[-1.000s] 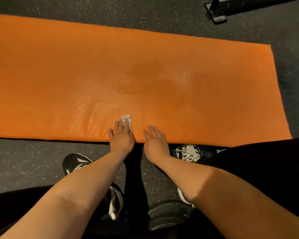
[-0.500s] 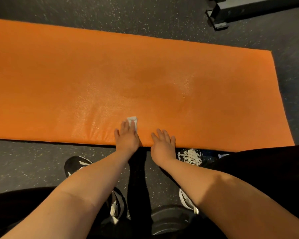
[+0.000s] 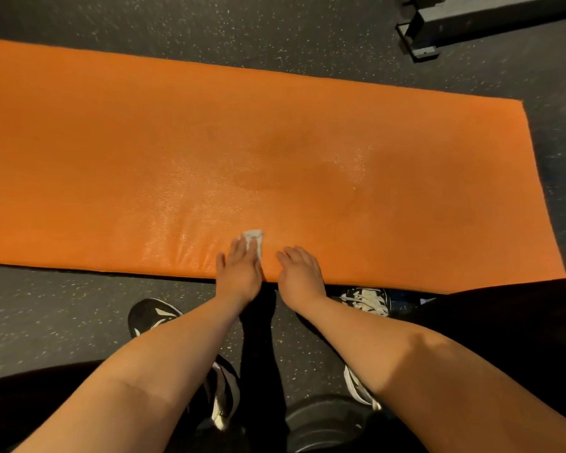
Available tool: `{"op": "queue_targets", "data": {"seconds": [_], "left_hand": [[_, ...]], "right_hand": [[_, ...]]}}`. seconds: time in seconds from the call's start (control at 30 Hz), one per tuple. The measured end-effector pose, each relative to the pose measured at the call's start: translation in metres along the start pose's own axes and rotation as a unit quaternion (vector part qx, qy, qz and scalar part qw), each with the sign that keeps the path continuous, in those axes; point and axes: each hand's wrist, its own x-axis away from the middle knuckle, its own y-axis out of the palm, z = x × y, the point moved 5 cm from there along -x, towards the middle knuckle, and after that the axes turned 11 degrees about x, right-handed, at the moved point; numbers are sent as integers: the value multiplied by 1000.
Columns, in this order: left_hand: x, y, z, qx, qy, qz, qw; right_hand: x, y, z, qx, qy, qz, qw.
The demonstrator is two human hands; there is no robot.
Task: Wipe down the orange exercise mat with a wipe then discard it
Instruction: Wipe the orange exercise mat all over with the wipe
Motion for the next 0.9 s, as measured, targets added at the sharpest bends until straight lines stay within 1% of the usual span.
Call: {"op": "queue_targets", "data": {"seconds": [0.07,0.1,0.13,0.23,0.27,0.3,0.37,0.47,0.57,0.63,0.7,0.8,0.83,0.87,0.9], "left_hand": [[5,-8,-18,9,-58,28,998],[9,-7,-20,19,-65,29,997],[13,-4,-19,30,-57,20,998],[21,2,-13,20,23,-21,999],[19,-1,-17,8,37,-23,999],[16,-7,-23,4,34,-15,999],[5,-22,-39,16,-12,12,1000],[-5,-43,-68,42,-113,56,991],[-9,-56,-98,69,-219,99,968],[-9,-59,-107,70,-247,120,959],[-9,-55,-101,73,-219,119,966],[-2,-35,-72,78,-101,66,990],[1,-30,-66,70,-76,54,993],[2,-29,-66,59,-68,53,995],[1,-33,-71,52,-77,61,994]], "right_hand": [[-5,5,-19,-2,-29,-23,999],[-9,7,-26,-3,-34,-26,999],[-12,8,-32,-7,-32,-23,999],[-25,9,-41,-23,-19,-8,1000],[-30,11,-43,-24,-22,-10,999],[-34,11,-46,-19,-31,-15,999],[-41,14,-53,-4,-61,-31,998],[-49,20,-66,16,-102,-56,993],[-52,25,-73,26,-94,-62,993],[-52,27,-74,26,-81,-50,995],[-52,26,-77,31,-70,-36,996],[-54,28,-90,15,-101,-25,994],[-55,30,-95,8,-112,-26,993],[-56,31,-99,5,-117,-27,993],[-58,33,-100,10,-119,-31,992]]}}
